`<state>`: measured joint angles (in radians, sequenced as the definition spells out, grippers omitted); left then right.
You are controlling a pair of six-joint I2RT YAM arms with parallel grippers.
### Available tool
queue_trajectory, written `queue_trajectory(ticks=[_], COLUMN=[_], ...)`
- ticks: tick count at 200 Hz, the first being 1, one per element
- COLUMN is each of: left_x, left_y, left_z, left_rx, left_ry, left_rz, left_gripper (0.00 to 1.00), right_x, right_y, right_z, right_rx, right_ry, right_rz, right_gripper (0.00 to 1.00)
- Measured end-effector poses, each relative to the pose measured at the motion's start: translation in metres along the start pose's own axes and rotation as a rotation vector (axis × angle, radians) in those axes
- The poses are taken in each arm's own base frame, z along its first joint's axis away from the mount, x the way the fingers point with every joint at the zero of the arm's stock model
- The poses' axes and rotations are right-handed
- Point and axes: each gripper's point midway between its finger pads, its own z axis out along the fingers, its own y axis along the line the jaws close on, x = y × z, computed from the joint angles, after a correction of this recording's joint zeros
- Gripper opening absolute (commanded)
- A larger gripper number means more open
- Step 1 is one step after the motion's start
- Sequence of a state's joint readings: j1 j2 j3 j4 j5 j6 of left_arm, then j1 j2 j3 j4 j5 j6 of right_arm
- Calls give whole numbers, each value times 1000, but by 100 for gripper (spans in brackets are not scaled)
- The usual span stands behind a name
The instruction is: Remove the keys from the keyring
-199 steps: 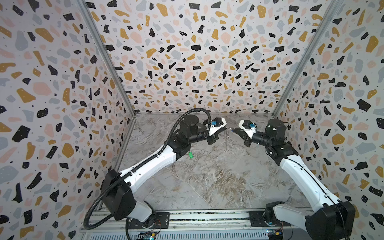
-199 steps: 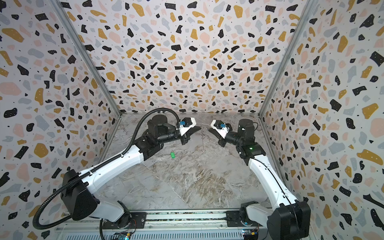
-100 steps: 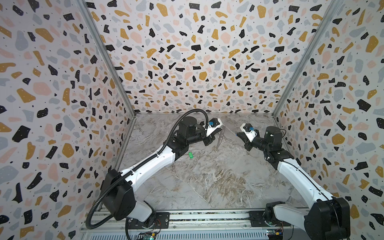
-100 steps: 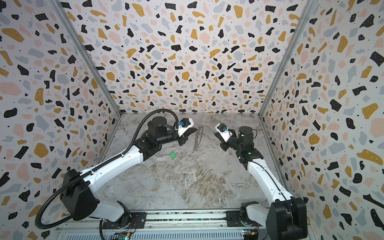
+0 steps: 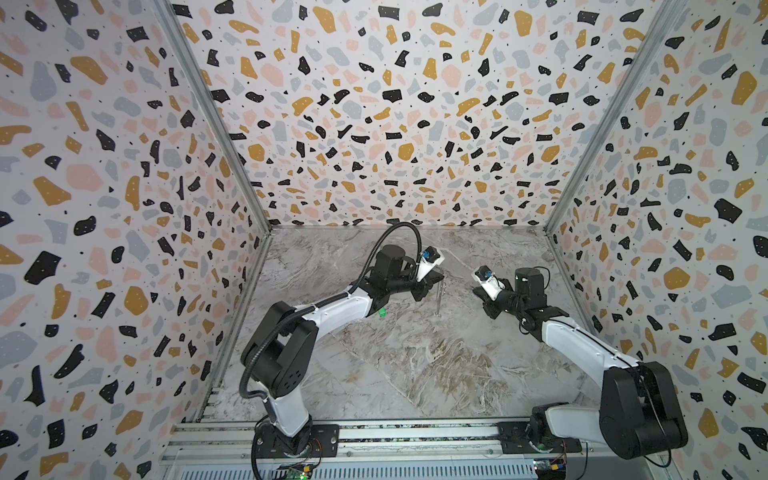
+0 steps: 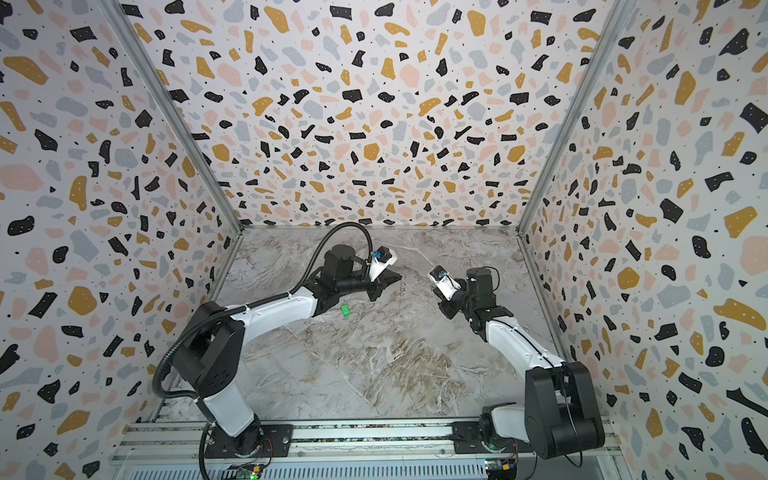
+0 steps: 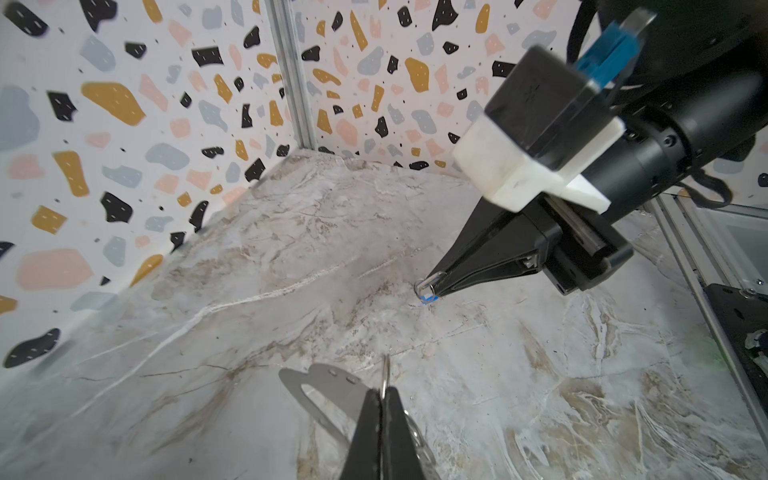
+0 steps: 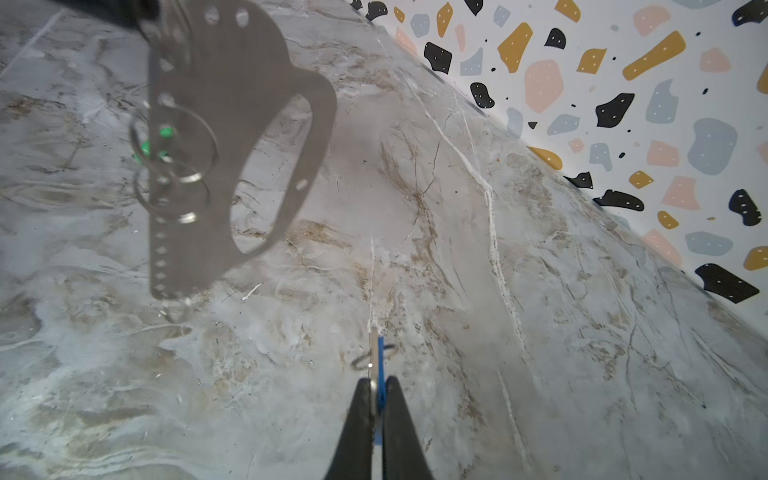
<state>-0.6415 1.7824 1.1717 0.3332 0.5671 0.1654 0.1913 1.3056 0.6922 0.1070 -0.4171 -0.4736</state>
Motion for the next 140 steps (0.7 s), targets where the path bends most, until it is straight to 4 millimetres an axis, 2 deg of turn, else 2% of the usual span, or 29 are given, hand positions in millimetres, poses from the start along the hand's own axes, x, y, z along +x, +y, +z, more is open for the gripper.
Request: queue_trajectory(ticks=[44,74,101,140], left_x=[18,35,38,45], left_y=[-3,-2,2,18], left_z=[25,37,36,26], left_rx=[40,59,60,28], left_ry=[-20,-4,-2,21], left_rz=[-76,-123,-129,-117], left_gripper=[0,0,0,0], right_x=[29,35,37,46], right_y=[1,-1,-2,-1], right_z=[10,13,17,23], right_rx=[16,27,31,20], right_ry=[79,96,99,123], right_rz=[2,1,0,10], right_gripper=[0,0,0,0])
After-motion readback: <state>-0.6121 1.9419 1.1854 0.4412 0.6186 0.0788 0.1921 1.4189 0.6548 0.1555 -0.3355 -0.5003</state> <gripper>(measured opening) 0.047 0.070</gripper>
